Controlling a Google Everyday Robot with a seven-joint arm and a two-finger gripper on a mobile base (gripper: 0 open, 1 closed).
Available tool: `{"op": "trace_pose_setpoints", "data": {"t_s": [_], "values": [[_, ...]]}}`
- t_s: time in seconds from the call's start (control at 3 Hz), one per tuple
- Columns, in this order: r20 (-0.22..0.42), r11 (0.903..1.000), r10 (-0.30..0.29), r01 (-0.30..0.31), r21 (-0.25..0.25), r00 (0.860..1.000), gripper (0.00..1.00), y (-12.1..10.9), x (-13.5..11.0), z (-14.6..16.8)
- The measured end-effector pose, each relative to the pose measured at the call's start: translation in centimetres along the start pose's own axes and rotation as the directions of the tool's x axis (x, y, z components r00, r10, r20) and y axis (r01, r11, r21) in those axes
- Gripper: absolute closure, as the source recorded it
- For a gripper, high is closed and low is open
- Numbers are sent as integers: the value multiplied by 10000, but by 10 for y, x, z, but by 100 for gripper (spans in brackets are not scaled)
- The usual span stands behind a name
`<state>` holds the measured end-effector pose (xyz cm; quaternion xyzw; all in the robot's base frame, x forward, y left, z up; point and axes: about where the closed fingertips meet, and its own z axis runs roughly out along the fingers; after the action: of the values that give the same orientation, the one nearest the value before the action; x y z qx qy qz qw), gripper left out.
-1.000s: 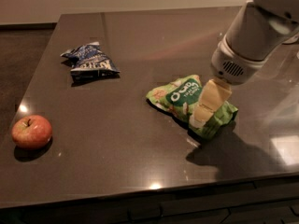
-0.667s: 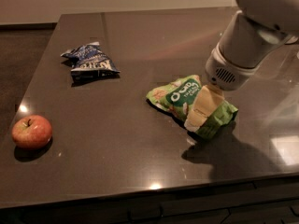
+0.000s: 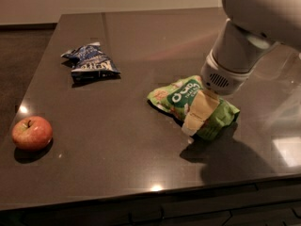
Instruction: Move green rice chip bag near blue chip bag
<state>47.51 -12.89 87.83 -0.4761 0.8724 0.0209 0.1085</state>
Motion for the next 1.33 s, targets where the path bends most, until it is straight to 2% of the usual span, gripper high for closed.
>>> {"op": "trace_pose_setpoints", "data": {"t_s": [0.33,0.67,1.33], "values": [[-159,9999,136,-137,-103,9998,18,-3,2,2],[-272,9998,122,-126,-145,9996,42,-7,0,1],[-174,9996,-261,259,-120,9995,88,-21,-22,-8]]}}
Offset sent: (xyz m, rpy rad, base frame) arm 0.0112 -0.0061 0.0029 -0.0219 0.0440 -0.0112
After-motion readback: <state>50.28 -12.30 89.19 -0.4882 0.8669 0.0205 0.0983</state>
